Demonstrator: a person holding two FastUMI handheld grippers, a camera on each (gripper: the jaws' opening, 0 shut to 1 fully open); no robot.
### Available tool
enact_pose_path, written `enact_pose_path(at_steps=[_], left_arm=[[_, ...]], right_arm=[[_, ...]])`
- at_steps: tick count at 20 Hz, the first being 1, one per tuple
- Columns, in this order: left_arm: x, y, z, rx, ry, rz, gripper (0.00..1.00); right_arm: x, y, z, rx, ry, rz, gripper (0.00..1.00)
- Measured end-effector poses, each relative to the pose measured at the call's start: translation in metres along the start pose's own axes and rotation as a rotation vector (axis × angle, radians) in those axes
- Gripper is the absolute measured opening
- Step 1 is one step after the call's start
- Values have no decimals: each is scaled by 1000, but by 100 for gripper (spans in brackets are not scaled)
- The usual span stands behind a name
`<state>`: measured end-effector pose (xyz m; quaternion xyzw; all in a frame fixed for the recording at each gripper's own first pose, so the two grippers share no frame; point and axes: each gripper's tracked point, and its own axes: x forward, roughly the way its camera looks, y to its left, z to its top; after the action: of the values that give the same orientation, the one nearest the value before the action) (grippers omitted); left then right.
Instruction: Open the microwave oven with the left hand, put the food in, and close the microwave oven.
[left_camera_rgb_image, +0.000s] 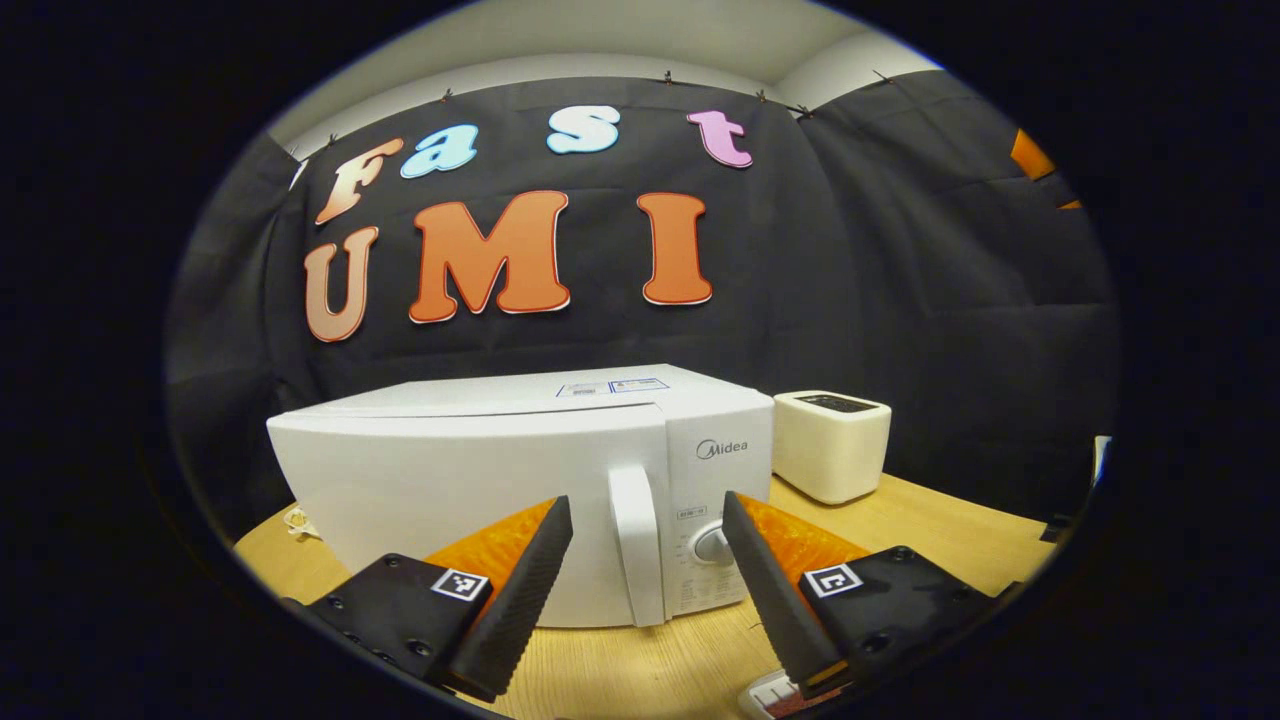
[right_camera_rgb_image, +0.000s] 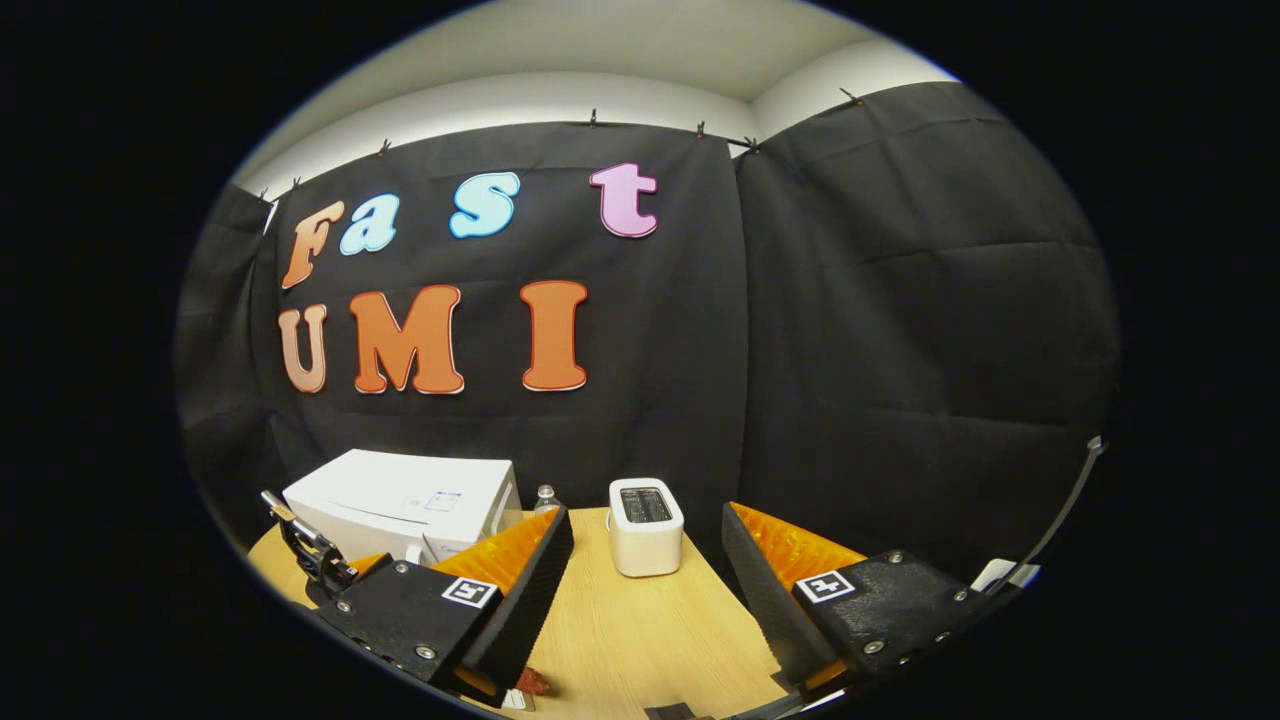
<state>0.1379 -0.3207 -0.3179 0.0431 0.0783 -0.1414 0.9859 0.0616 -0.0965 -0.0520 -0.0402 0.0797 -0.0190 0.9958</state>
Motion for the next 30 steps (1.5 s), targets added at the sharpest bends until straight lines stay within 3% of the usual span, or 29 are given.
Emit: enact_pose_path(at_steps=[3, 6, 7, 8, 10, 12, 15, 19, 20, 21, 30], left_arm=[[9, 5, -12, -25, 2, 23, 84], [14, 10, -11, -28, -15, 34, 55], [15, 5, -13, -18, -15, 26, 48], [18, 4, -18, -5, 4, 38, 48], [24, 0, -12, -28, -35, 33, 30], [19, 3, -14, -32, -23, 37, 26], [17, 2, -15, -25, -10, 30, 10], [6, 3, -20, -64, 49, 9, 10], [-10, 4, -21, -90, 48, 15, 1], [-31, 5, -15, -89, 5, 14, 6], [-131, 33, -25, -39, 38, -108, 5]], right_arm=[[1, -1, -1, -20, 11, -8, 93], [2, 0, -6, -14, 29, -9, 93], [2, 1, -9, -14, 40, -9, 93], [2, 2, -12, -17, 50, -6, 93], [0, 6, -16, -30, 66, -1, 93], [-5, 7, -14, -52, 64, 1, 93], [-11, 11, -10, -58, 54, 14, 93], [-16, 17, -6, -36, 49, 34, 93], [-19, 19, -5, -31, 41, 39, 93], [-19, 21, -2, -27, 31, 44, 93], [-32, 88, -4, 51, 36, 196, 93]])
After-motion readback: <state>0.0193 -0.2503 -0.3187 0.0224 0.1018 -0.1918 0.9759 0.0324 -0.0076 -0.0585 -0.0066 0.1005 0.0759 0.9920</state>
